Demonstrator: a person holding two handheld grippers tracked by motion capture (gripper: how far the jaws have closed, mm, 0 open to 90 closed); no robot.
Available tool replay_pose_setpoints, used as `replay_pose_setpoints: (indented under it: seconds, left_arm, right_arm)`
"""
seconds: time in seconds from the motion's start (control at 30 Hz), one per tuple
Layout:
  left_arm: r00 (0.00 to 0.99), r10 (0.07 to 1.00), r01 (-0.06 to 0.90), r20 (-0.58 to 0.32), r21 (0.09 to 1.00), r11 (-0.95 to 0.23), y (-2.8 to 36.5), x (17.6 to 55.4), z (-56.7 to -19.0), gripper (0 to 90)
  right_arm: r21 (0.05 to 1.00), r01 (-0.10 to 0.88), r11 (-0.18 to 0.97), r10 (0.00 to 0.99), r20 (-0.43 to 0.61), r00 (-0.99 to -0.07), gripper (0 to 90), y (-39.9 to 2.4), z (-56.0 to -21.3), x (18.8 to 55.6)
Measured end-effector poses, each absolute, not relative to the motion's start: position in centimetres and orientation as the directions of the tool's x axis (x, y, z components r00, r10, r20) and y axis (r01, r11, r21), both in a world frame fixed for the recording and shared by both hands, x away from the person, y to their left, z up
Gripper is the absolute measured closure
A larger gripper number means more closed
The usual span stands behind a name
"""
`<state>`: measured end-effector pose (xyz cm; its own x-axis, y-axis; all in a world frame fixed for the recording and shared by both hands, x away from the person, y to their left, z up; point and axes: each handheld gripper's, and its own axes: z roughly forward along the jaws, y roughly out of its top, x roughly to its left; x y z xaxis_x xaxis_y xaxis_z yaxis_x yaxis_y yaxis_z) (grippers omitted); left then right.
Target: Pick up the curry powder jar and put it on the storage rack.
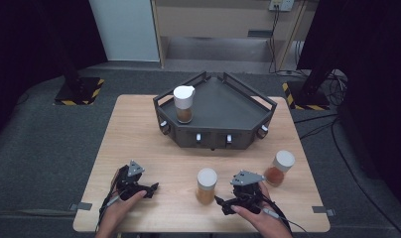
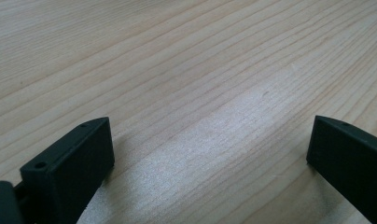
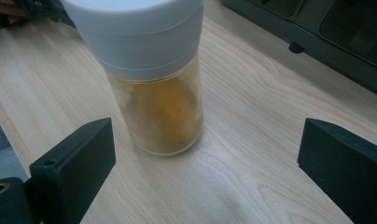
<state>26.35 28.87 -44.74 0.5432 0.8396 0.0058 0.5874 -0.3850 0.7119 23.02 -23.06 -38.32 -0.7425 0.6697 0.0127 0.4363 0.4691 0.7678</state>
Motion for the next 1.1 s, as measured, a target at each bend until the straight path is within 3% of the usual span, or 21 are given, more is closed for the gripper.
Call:
replay_pose_setpoints:
  seconds: [1.1]
  left_arm:
    - [0.542,0.84,0.587,0.005,0.713,-0.384,28.9,26.3,-44.8,0.0]
  right_arm:
    - [0.785,0.423,0.453,0.63,0.054,-0.775,5.0,-21.0,-38.4,24.0]
